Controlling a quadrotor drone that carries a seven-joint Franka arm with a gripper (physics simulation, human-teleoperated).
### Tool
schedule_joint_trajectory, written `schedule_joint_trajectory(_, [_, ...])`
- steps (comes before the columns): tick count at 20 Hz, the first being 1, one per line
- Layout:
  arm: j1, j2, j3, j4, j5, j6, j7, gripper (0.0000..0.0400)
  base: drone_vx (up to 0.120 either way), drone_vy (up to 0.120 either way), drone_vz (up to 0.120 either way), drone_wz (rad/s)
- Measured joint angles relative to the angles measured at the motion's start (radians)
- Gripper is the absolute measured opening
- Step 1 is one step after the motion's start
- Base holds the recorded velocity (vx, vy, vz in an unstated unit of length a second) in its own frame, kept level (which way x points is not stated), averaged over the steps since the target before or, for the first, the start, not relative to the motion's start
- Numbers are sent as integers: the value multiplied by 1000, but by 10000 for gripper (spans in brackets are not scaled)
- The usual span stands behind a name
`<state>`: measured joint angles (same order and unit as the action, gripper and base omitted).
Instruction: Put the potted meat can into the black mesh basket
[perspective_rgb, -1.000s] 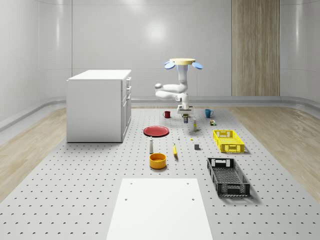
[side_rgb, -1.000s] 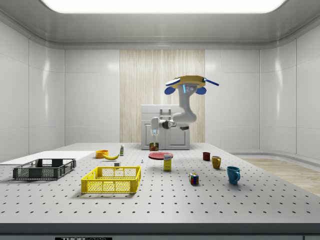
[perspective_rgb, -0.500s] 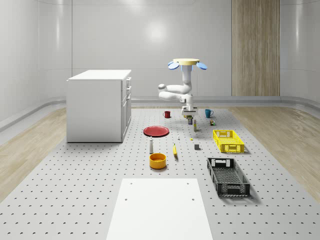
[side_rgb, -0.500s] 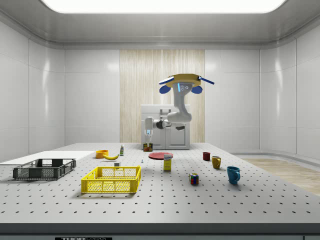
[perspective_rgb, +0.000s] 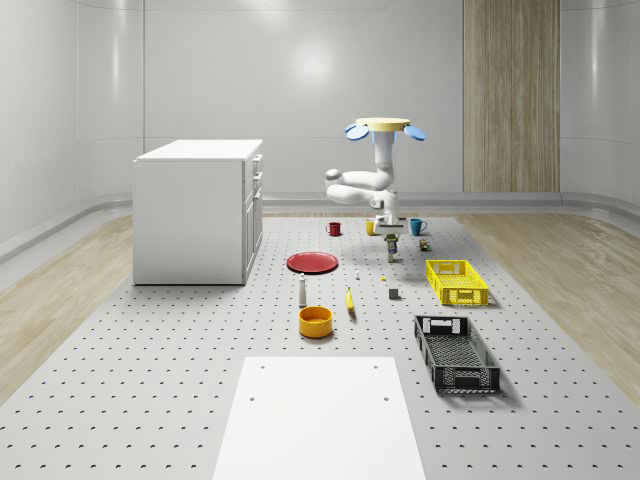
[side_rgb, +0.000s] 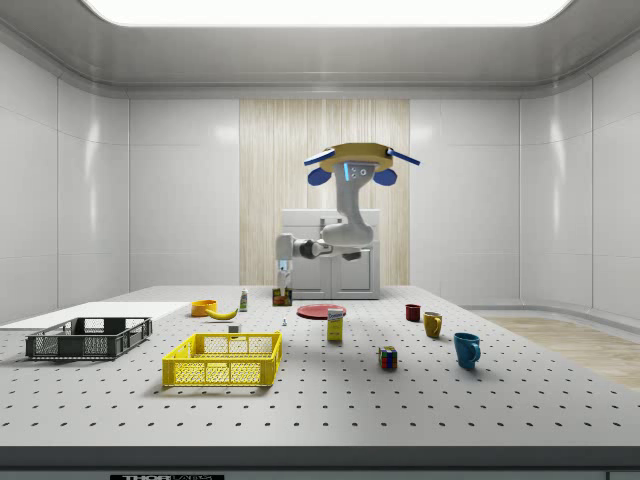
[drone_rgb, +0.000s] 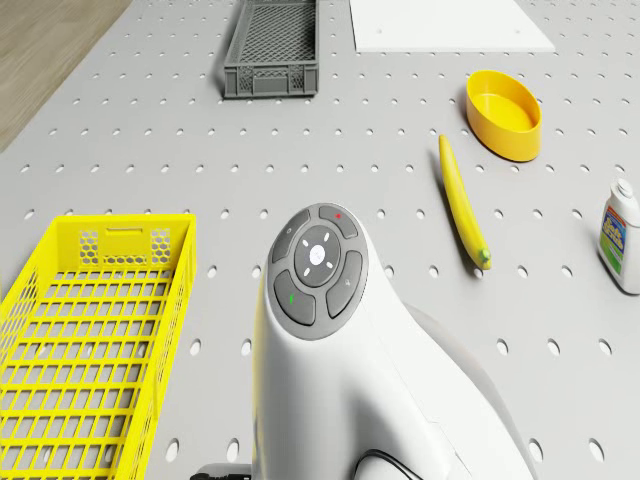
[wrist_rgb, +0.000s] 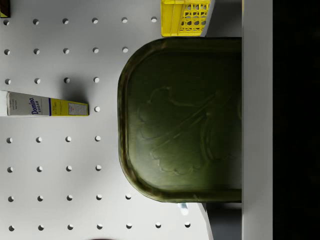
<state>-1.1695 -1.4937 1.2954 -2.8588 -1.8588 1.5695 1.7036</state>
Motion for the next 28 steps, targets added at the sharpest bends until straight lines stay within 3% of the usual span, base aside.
schedule_joint_trajectory(14, [-3,-11,2,1,5,11,3,285,120,120,0,0])
schedule_joint_trajectory(28, [-6,-21,3,1,9,19,5,285,120,34,0,0])
